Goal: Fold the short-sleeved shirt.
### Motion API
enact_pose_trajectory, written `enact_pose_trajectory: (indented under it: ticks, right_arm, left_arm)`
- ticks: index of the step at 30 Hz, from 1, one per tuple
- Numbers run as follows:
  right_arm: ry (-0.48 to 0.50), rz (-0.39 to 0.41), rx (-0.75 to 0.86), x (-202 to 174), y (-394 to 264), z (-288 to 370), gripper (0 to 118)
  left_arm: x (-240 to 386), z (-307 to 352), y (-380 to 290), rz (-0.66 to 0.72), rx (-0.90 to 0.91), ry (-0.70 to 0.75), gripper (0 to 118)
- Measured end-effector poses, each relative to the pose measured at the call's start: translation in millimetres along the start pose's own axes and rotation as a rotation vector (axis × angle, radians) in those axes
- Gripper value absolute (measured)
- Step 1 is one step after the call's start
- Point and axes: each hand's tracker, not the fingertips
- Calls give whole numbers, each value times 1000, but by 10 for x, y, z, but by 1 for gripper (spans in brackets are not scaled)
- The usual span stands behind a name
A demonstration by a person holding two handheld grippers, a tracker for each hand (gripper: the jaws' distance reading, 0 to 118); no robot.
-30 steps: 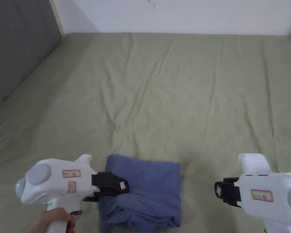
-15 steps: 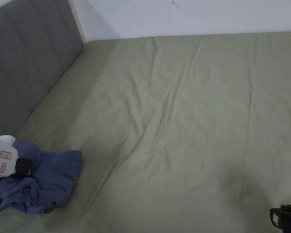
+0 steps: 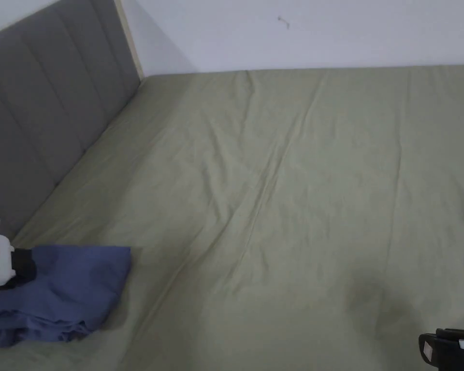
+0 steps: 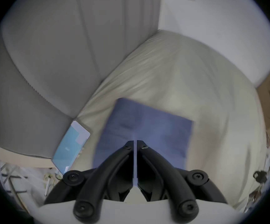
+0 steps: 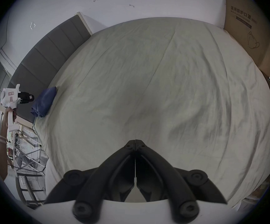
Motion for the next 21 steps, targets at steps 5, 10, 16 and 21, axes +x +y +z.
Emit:
enact_pose_trajectory:
  ticks: [5,10,16,21]
  right_arm:
    - [11,-6,43,61,-92,247,0]
    - [20,-41,128,148,-220,560,0]
    - [-83,20,386,45,-277,1131,0]
    - [-173,70,587,-31,-315,1591,0]
  left_arm:
    - [674,763,-192,-152,174,125,0]
    - [1307,1479,-608,-151,330,-5,0]
    - [2205,1974,-1319,-178,539,-41,0]
    - [2696,2300,-1632,-197,675,-89,0]
